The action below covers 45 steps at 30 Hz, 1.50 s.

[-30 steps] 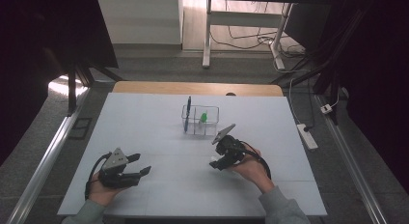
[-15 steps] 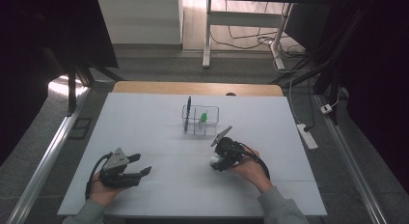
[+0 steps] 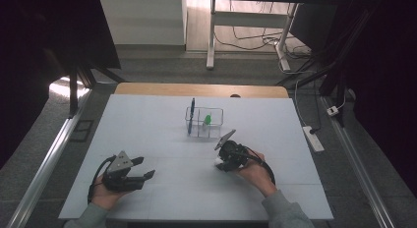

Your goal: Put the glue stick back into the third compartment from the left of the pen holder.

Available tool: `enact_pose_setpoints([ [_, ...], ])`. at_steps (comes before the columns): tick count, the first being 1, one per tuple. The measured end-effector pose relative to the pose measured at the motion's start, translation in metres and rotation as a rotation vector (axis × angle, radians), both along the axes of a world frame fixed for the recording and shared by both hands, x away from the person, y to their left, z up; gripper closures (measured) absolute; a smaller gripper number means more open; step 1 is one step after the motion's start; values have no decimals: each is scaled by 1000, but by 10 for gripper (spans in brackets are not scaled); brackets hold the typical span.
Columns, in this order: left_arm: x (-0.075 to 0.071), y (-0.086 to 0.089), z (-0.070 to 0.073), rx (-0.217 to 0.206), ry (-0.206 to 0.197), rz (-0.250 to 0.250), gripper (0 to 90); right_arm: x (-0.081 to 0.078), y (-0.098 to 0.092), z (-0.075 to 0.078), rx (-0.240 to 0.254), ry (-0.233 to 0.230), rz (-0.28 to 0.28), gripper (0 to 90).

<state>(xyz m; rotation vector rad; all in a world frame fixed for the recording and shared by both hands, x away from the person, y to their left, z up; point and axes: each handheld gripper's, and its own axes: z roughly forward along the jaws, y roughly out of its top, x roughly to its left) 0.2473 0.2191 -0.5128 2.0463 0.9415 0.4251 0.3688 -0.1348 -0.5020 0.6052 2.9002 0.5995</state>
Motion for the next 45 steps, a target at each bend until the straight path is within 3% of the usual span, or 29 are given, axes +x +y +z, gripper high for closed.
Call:
enact_pose_setpoints([
  [7,1,-1,-1,8,6,-5,346,-1,0,2,-2,-9,0,650],
  [30,2,-3,-4,44,9,-17,336,-4,-5,14,65,-74,-28,650],
  [38,1,-2,-3,31,9,-15,337,-5,-4,14,63,-82,-19,650],
  [45,2,-3,-4,36,13,-16,336,-5,-7,19,98,-93,-28,651],
])
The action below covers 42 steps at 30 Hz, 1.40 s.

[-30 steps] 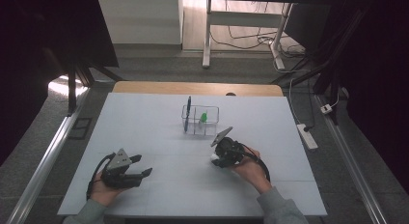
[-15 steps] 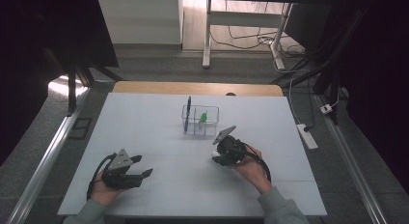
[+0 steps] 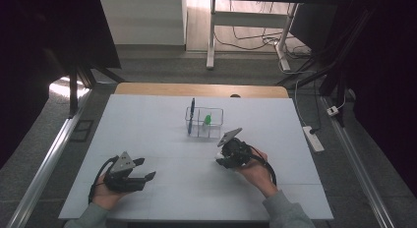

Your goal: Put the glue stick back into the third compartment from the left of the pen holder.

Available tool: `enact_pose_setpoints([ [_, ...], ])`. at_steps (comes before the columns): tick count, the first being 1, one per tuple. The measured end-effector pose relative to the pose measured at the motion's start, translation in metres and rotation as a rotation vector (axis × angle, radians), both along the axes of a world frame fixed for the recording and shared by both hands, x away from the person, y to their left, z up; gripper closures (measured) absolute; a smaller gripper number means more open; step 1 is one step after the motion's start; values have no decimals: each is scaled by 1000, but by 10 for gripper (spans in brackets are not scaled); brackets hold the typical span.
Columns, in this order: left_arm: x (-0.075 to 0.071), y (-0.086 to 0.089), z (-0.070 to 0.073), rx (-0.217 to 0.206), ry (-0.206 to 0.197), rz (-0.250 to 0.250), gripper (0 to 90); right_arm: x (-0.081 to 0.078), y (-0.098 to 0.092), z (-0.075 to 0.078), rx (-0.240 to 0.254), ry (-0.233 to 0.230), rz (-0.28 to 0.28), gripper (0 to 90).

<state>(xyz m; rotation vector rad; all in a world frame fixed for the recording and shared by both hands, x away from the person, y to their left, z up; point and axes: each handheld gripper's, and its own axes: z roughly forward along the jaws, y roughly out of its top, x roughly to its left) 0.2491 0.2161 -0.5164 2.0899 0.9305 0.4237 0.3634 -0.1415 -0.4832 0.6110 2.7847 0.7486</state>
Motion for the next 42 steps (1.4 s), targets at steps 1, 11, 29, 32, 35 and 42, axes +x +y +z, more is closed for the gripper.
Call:
enact_pose_setpoints([
  [1,0,0,0,0,0,0,336,0,0,1,7,0,-4,651],
  [11,0,-2,-1,15,0,-4,334,-1,-3,6,34,-20,-14,651],
  [29,1,-2,-1,10,7,-4,333,-2,-6,12,69,-48,-34,650],
  [32,1,-2,-1,11,6,-5,333,-2,-6,12,65,-57,-29,651],
  [35,1,-2,-1,11,6,-5,333,-2,-6,12,67,-59,-28,651],
  [42,1,-3,-1,13,7,-7,333,-1,-8,14,73,-61,-41,651],
])
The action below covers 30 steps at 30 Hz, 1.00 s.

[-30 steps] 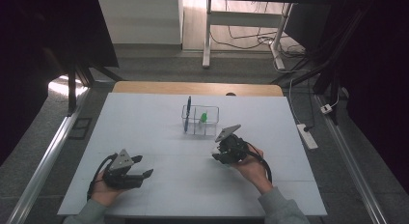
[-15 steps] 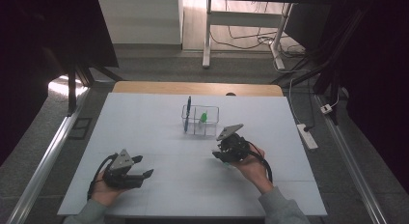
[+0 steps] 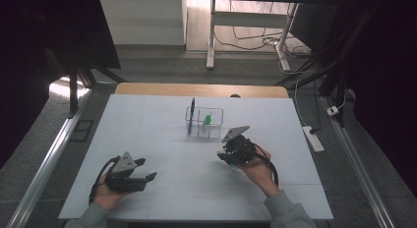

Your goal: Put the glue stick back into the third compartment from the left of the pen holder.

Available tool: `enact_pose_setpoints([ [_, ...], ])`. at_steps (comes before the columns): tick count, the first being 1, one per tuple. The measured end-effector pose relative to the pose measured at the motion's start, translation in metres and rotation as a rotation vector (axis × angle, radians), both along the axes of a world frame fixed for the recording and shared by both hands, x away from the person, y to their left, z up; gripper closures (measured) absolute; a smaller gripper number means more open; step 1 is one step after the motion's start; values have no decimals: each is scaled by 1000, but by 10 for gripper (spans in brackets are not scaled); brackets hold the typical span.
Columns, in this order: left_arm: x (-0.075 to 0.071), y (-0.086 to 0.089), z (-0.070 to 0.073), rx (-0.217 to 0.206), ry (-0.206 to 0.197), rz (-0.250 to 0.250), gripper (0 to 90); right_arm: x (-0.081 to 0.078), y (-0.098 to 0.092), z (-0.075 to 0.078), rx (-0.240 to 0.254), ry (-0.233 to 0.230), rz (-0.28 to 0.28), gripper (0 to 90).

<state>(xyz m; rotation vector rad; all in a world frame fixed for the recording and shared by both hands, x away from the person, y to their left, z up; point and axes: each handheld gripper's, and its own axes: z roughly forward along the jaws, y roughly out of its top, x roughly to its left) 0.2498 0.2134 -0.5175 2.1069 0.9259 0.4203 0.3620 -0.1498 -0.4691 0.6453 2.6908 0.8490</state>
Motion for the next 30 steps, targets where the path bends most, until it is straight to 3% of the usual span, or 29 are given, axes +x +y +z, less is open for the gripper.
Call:
enact_pose_setpoints([
  [18,0,-2,-1,9,-3,-8,320,2,-4,-1,-2,-5,-19,651],
  [30,0,-2,0,-7,0,-6,318,7,-19,7,52,-46,-86,651],
])
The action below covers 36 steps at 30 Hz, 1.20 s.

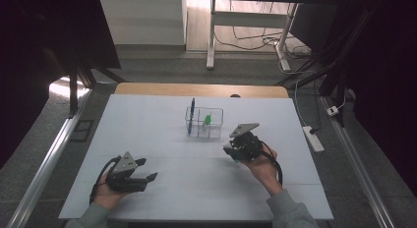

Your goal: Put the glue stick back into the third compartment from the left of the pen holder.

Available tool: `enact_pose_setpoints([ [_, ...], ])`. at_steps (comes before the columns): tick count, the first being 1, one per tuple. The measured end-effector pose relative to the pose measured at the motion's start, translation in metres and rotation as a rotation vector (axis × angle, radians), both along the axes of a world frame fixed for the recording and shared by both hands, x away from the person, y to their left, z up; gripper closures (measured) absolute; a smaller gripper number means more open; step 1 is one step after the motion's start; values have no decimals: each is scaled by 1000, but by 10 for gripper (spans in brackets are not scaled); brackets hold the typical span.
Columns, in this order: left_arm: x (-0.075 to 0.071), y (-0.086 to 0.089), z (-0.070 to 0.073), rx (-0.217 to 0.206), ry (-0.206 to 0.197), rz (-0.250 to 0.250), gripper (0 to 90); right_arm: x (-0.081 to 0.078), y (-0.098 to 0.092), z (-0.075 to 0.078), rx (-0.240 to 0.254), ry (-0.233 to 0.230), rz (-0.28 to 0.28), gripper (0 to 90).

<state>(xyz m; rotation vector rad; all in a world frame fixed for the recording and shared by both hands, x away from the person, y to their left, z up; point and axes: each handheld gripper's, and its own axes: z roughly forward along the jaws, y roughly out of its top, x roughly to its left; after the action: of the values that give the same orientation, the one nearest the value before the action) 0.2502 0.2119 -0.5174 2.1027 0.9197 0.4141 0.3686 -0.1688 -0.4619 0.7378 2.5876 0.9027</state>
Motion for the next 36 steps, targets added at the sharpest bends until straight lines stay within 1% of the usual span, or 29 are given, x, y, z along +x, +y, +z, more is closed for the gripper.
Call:
enact_pose_setpoints([
  [2,0,0,0,-3,1,0,318,1,-2,2,3,-11,-5,651],
  [6,0,1,0,-6,0,1,318,3,-6,4,21,-20,-17,651],
  [8,0,0,0,-7,0,1,318,4,-8,5,19,-25,-23,651],
  [13,0,0,1,-8,1,2,317,7,-11,10,63,-22,-38,651],
  [15,0,0,1,-11,1,3,317,8,-12,12,70,-29,-40,651],
  [19,0,1,1,-16,0,5,317,12,-11,20,106,-44,-46,651],
  [22,1,1,1,-19,2,5,317,16,-12,25,123,-58,-49,651],
  [25,1,2,1,-22,2,5,317,22,-13,27,170,-50,-62,651],
  [29,1,2,2,-25,3,6,317,31,-12,31,220,-42,-83,651],
  [32,1,2,2,-28,3,6,317,36,-10,36,238,-51,-93,651],
  [36,1,2,2,-30,4,5,317,42,-4,45,247,-71,-95,651],
])
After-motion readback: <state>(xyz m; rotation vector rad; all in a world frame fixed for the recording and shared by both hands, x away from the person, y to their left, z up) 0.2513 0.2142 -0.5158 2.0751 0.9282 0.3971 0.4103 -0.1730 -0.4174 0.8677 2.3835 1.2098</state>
